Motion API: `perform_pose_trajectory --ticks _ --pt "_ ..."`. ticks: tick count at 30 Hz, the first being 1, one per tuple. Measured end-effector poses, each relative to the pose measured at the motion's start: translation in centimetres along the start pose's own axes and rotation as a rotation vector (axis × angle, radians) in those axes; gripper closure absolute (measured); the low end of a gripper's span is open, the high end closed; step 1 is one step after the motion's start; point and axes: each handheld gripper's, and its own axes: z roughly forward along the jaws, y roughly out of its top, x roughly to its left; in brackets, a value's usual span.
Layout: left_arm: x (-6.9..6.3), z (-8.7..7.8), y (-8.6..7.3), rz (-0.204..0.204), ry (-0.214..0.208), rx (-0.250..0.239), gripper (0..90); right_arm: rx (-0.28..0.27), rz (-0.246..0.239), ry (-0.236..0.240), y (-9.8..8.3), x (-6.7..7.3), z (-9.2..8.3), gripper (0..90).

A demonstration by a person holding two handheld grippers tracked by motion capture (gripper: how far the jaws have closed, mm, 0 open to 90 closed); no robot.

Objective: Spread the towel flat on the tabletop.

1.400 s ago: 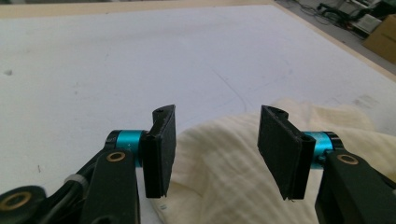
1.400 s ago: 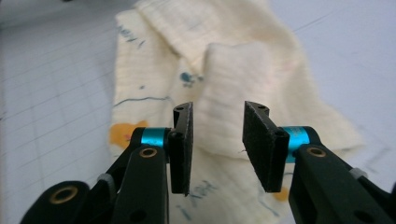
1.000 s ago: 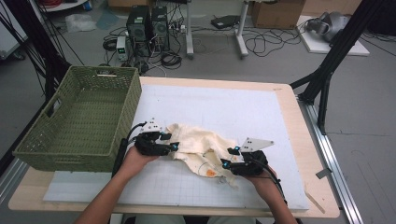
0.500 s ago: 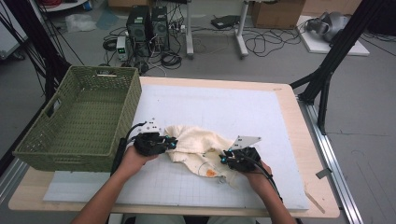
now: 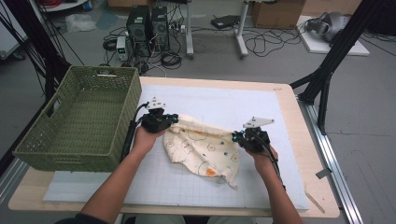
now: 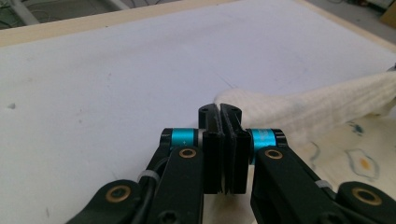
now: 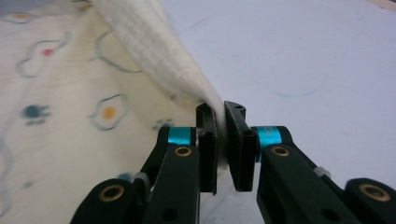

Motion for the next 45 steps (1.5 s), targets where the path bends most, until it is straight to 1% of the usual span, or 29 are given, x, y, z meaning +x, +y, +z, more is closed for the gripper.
perform_pose_trajectory --ticks 1,3,4,6,7,8,9,11,12,13,15,16,17,18,19,20,22,23,25,26,28,30,31,33,35,39,41,43,45 --pt "0.0 0.6 0.2 0.009 0.017 0.012 87.0 0.004 0.011 -0.009 0.3 -0.4 0.3 84.1" --pt "0.3 1.8 0.7 0.001 0.042 0.030 86.7 0.021 0.015 -0.040 1.0 -1.2 1.0 84.3" --pt "0.4 2.1 0.9 0.001 0.069 0.018 85.5 0.030 0.023 -0.051 1.3 -1.6 1.2 84.3" --pt "0.7 2.5 1.3 -0.010 0.114 0.015 75.9 0.053 0.032 -0.087 1.6 -2.4 1.7 84.4" --pt "0.9 2.7 1.4 -0.035 0.127 0.016 68.8 0.062 0.046 -0.108 1.8 -3.0 2.0 84.5" --pt "1.1 2.7 1.5 -0.061 0.130 0.010 60.4 0.057 0.069 -0.126 1.8 -3.6 2.2 84.5" --pt "1.2 2.6 1.5 -0.072 0.128 0.006 57.8 0.064 0.088 -0.148 1.8 -4.3 2.3 84.5" --pt "1.2 2.4 1.5 -0.062 0.118 0.021 56.2 0.080 0.132 -0.204 1.5 -5.5 2.7 84.4" --pt "1.3 2.2 1.5 -0.055 0.115 0.028 55.2 0.090 0.149 -0.234 1.4 -5.8 2.8 83.9" --pt "1.5 2.0 1.5 -0.063 0.112 0.026 55.2 0.101 0.177 -0.267 1.1 -6.2 2.9 82.7" --pt "1.8 1.5 1.5 -0.082 0.105 0.010 54.6 0.126 0.217 -0.308 0.6 -6.7 3.0 77.0" --pt "1.8 1.2 1.5 -0.092 0.092 0.002 54.8 0.130 0.233 -0.321 0.5 -6.8 3.1 70.5" --pt "1.8 1.0 1.3 -0.094 0.071 -0.002 54.7 0.126 0.251 -0.337 0.4 -6.8 3.0 66.7" --pt "1.7 0.9 1.2 -0.090 0.045 -0.001 54.7 0.107 0.270 -0.329 0.4 -6.9 2.7 63.9" --pt "1.5 0.9 1.1 -0.088 0.026 0.007 54.7 0.108 0.268 -0.329 0.4 -6.9 2.5 62.6" --pt "1.4 0.8 0.8 -0.078 -0.006 0.011 54.7 0.111 0.253 -0.334 0.4 -6.8 2.3 62.2" --pt "0.7 0.9 0.6 -0.042 -0.056 0.044 54.2 0.098 0.245 -0.321 0.4 -6.7 1.8 60.5" --pt "0.1 1.0 0.6 -0.019 -0.090 0.047 53.4 0.090 0.232 -0.319 0.4 -6.6 1.4 60.1" --pt "-0.9 1.2 0.8 0.023 -0.121 0.036 53.0 0.070 0.221 -0.297 0.2 -6.3 0.7 58.1" --pt "-1.6 1.3 0.9 0.060 -0.147 0.025 52.7 0.059 0.216 -0.287 0.2 -6.1 0.5 57.7" --pt "-2.7 1.9 0.8 0.099 -0.173 0.016 52.6 0.062 0.199 -0.258 0.0 -5.5 0.1 55.1" --pt "-3.6 2.6 0.6 0.109 -0.199 0.029 53.4 0.072 0.189 -0.218 0.1 -4.9 -0.2 53.6" --pt "-4.0 2.9 0.5 0.125 -0.208 0.039 54.8 0.072 0.181 -0.201 0.2 -4.6 -0.4 53.5" --pt "-4.5 3.8 0.1 0.146 -0.207 0.064 54.9 0.040 0.154 -0.188 0.2 -3.5 -1.0 53.9" --pt "-4.9 4.8 -0.4 0.174 -0.190 0.107 53.6 0.038 0.119 -0.173 0.0 -2.5 -1.4 53.8" --pt "-5.6 6.2 -0.5 0.184 -0.186 0.183 47.8 0.037 0.111 -0.140 -0.9 -1.4 -1.9 53.3" --pt "-6.0 6.6 -0.3 0.199 -0.184 0.190 48.1 0.047 0.104 -0.126 -1.4 -0.9 -2.0 52.8" --pt "-6.2 7.3 -0.1 0.238 -0.166 0.218 54.3 0.041 0.098 -0.105 -1.9 -0.5 -2.0 52.8" --pt "-6.3 7.5 0.1 0.256 -0.148 0.212 66.1 0.033 0.109 -0.094 -2.3 -0.2 -2.0 52.7"
